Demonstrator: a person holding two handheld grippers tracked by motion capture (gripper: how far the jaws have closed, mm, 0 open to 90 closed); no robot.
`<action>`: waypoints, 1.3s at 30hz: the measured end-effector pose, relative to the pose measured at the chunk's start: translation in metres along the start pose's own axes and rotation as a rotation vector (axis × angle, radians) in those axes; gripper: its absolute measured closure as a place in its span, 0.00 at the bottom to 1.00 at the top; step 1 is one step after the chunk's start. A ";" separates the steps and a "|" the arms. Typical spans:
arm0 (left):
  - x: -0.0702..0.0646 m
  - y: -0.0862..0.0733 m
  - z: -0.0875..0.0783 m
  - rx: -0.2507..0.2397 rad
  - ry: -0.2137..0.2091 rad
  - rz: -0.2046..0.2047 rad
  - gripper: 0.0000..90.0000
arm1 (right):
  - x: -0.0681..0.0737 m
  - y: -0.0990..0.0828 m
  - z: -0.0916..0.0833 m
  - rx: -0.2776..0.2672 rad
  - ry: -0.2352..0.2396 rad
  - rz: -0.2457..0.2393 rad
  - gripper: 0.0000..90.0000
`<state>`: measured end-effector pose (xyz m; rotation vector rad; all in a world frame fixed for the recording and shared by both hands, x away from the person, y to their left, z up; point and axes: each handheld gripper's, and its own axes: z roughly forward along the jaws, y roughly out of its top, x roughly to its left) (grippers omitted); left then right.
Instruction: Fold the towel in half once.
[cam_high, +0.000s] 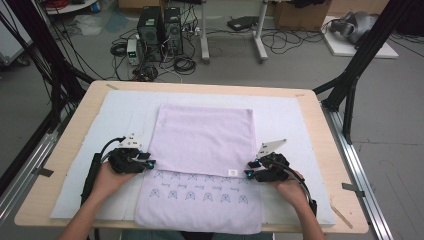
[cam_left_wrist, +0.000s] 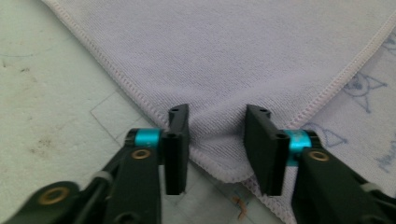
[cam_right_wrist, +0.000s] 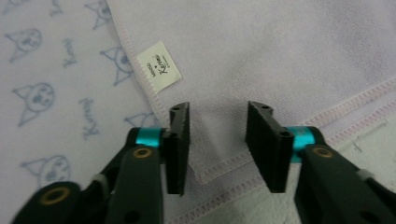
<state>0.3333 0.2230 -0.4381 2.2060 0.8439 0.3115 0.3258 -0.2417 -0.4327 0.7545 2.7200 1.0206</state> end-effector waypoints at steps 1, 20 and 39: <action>-0.001 -0.001 0.000 -0.013 0.002 0.005 0.77 | 0.000 0.000 0.001 -0.004 0.002 -0.010 0.79; -0.010 0.022 -0.037 -0.116 0.016 0.017 0.97 | -0.009 0.016 -0.043 -0.160 0.030 -0.011 0.97; -0.045 0.002 -0.058 -0.134 -0.007 0.062 0.97 | 0.019 -0.002 -0.070 -0.200 0.077 -0.036 0.97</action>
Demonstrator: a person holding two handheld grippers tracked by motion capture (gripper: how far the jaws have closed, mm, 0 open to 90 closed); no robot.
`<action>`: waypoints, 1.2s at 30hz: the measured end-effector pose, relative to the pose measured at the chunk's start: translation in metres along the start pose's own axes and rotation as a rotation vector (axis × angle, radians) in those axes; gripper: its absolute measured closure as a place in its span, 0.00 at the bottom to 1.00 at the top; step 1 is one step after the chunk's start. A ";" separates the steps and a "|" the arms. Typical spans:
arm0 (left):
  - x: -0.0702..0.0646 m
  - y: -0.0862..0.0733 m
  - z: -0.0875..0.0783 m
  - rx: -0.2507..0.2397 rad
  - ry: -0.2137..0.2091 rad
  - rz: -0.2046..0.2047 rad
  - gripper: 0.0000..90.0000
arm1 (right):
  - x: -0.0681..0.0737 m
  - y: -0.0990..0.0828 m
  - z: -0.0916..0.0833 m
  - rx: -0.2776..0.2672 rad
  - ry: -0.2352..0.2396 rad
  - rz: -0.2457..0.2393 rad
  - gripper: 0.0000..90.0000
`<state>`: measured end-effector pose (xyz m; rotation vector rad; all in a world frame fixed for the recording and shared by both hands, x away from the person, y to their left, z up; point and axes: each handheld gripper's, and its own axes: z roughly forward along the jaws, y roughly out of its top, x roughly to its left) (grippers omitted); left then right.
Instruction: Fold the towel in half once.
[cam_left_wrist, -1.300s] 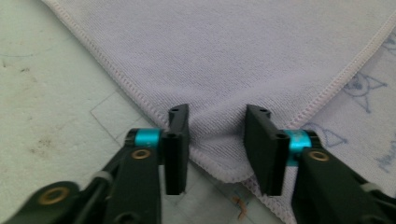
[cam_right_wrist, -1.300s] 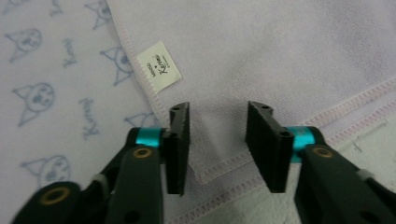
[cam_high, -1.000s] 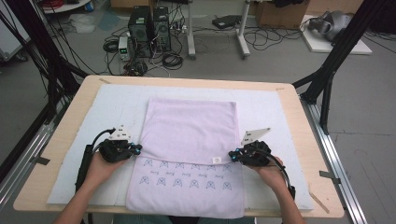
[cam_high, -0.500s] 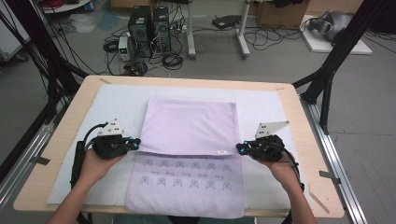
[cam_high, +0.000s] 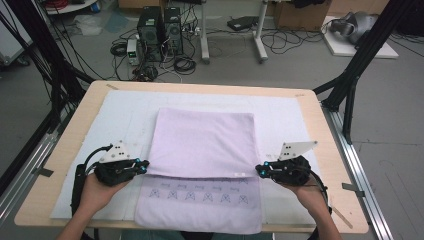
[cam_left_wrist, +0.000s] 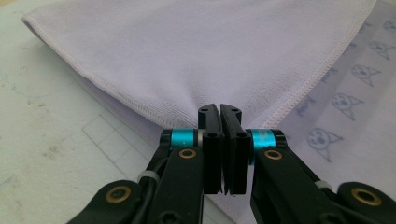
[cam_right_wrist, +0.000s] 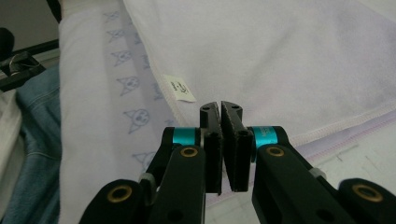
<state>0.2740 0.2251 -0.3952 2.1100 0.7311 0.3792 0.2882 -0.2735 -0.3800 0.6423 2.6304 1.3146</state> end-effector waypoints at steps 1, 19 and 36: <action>-0.003 -0.001 -0.002 -0.006 -0.005 0.000 0.97 | 0.002 0.000 -0.001 0.000 0.003 -0.004 0.97; -0.054 -0.030 -0.034 0.001 -0.089 0.032 0.91 | 0.049 -0.021 -0.021 0.026 0.122 -0.053 0.91; 0.010 0.008 0.017 -0.044 0.018 -0.047 0.53 | -0.029 0.003 0.014 0.042 -0.049 0.057 0.65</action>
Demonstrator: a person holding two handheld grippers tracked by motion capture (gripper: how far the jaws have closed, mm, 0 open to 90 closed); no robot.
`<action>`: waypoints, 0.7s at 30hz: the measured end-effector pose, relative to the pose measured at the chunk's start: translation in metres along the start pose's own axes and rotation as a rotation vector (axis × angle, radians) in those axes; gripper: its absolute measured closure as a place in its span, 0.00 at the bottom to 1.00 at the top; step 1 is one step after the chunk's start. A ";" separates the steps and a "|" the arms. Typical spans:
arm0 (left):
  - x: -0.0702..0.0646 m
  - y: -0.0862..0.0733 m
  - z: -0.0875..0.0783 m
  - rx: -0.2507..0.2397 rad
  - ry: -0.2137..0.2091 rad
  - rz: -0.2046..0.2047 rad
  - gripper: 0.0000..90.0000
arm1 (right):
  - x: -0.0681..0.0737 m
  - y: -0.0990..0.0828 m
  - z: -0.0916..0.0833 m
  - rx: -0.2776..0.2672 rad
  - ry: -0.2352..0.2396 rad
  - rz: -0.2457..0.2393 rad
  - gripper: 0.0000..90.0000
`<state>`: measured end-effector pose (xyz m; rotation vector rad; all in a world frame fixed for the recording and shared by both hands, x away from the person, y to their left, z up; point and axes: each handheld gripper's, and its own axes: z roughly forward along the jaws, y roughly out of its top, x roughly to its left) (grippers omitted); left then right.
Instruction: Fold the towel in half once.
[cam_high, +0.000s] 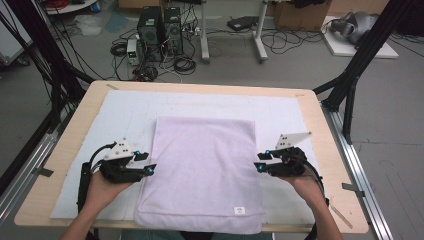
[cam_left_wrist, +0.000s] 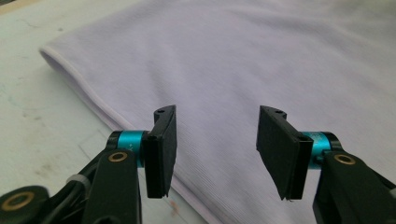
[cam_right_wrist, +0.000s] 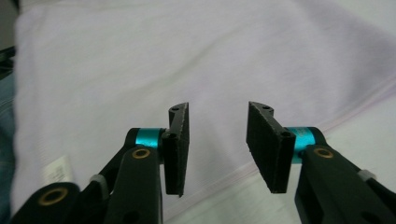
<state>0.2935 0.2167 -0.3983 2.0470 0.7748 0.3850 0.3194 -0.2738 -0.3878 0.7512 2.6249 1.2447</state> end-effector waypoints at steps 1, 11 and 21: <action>0.004 0.002 0.002 -0.001 0.015 -0.005 0.51 | -0.005 0.003 0.001 0.000 -0.007 0.003 0.64; 0.049 0.022 0.033 0.017 0.112 -0.075 0.49 | -0.055 0.028 0.020 0.048 -0.095 0.024 0.57; 0.079 0.006 0.062 0.088 0.184 -0.161 0.46 | -0.083 0.024 0.054 0.088 -0.175 0.098 0.49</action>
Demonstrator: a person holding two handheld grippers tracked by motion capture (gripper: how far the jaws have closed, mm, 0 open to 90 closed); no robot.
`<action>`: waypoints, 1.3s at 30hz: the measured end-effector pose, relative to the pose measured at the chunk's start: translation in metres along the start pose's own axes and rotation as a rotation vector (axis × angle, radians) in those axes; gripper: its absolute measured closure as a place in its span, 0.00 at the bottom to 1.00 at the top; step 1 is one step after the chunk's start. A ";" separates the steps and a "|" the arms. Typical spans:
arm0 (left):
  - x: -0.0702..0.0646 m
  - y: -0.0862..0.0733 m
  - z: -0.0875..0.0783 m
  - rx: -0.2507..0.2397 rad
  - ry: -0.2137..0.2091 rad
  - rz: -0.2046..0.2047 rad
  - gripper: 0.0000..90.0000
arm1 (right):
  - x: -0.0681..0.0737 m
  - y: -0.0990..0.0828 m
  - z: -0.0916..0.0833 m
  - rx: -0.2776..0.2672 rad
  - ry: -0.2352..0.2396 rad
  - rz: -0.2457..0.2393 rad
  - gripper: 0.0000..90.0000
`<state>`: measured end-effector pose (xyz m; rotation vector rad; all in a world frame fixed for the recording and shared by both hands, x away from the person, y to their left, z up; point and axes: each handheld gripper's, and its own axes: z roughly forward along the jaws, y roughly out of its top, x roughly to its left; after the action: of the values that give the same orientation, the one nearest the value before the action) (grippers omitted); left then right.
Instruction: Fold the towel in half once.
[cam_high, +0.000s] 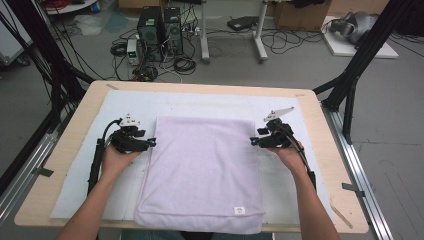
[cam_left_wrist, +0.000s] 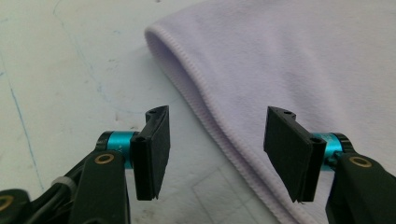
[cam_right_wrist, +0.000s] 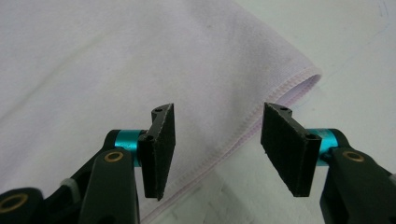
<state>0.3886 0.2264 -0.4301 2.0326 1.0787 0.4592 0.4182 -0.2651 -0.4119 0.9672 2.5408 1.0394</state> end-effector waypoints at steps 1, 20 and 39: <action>0.002 -0.001 0.001 0.010 0.007 -0.002 0.46 | -0.001 0.000 0.003 0.000 0.002 0.006 0.49; 0.012 -0.007 0.013 0.034 0.067 -0.043 0.43 | -0.009 -0.003 0.028 0.057 -0.051 0.042 0.45; 0.007 -0.002 0.024 -0.002 -0.035 -0.106 0.46 | -0.016 0.012 0.041 0.095 -0.046 0.080 0.44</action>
<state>0.4065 0.2217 -0.4466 1.9636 1.1572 0.3691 0.4543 -0.2471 -0.4339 1.1127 2.5534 0.9126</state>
